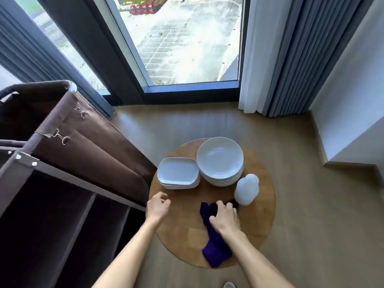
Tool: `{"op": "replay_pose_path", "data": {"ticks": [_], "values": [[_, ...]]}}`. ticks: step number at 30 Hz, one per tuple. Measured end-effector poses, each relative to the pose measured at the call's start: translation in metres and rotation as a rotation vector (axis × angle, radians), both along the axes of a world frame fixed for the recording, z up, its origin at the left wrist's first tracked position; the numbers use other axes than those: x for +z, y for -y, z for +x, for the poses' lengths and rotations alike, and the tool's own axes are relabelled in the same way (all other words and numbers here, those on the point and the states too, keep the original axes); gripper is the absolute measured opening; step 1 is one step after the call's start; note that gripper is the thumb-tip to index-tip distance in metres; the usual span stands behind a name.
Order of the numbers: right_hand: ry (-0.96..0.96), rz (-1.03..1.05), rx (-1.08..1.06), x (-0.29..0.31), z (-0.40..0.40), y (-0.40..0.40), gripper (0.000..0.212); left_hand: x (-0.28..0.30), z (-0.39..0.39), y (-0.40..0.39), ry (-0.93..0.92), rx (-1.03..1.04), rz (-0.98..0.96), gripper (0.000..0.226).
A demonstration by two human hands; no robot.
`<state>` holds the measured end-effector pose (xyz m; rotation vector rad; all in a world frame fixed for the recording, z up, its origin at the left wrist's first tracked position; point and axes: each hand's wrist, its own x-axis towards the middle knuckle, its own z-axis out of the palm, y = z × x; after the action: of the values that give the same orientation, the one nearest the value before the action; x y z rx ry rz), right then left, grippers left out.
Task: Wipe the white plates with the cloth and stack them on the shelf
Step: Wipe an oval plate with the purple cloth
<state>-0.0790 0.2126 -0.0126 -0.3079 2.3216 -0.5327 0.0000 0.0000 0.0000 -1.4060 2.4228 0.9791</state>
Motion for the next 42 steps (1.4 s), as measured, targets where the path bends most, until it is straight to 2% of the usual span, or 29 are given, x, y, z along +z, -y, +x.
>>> {"op": "replay_pose_path", "data": {"ticks": [7,10,12,15,18,20,22,26,30,32,35,36,38,40,42], "values": [[-0.008,0.171,0.198,-0.107,-0.001,0.01,0.076,-0.059,-0.035,0.029,-0.098,0.113,-0.078,0.028],[-0.236,0.203,0.213,-0.141,0.005,0.008,0.078,-0.082,-0.052,0.055,-0.115,0.166,-0.165,0.035],[-0.323,0.197,0.187,-0.164,0.009,0.013,0.07,-0.097,-0.063,0.073,-0.115,0.192,-0.194,0.042],[-0.465,0.125,0.139,-0.182,0.007,0.027,0.048,-0.113,-0.077,0.094,-0.136,0.217,-0.197,0.051],[-0.65,0.064,0.097,-0.183,0.003,0.041,0.021,-0.129,-0.077,0.11,-0.177,0.206,-0.155,0.044],[-0.684,0.019,0.097,-0.188,-0.002,0.048,0.028,-0.137,-0.074,0.12,-0.251,0.203,-0.144,0.027],[-0.772,-0.019,0.104,-0.197,-0.002,0.053,0.019,-0.144,-0.067,0.127,-0.312,0.203,-0.129,0.004],[-0.875,-0.073,0.074,-0.21,-0.001,0.054,0.02,-0.153,-0.062,0.13,-0.321,0.123,-0.208,0.027],[-0.936,-0.077,0.055,-0.217,0.002,0.055,0.028,-0.152,-0.056,0.125,-0.464,0.239,-0.223,0.027],[-0.934,-0.073,0.058,-0.219,0.004,0.051,0.028,-0.147,-0.05,0.116,-0.59,0.346,-0.153,0.028],[-0.945,-0.101,0.028,-0.221,0.005,0.05,0.03,-0.13,-0.038,0.092,-0.846,0.473,0.199,0.006],[-0.951,-0.11,0.014,-0.22,0.007,0.049,0.033,-0.132,-0.035,0.091,-0.898,0.485,0.334,0.005],[-0.913,-0.067,-0.022,-0.215,0.011,0.045,0.045,-0.136,-0.022,0.081,-0.95,0.522,0.546,0.025],[-0.806,0.021,-0.063,-0.21,0.015,0.038,0.058,-0.132,-0.004,0.059,-0.947,0.552,0.691,0.02],[-0.731,0.047,-0.022,-0.208,0.023,0.031,0.066,-0.13,0.018,0.034,-1.016,0.614,0.752,0.021]]}}
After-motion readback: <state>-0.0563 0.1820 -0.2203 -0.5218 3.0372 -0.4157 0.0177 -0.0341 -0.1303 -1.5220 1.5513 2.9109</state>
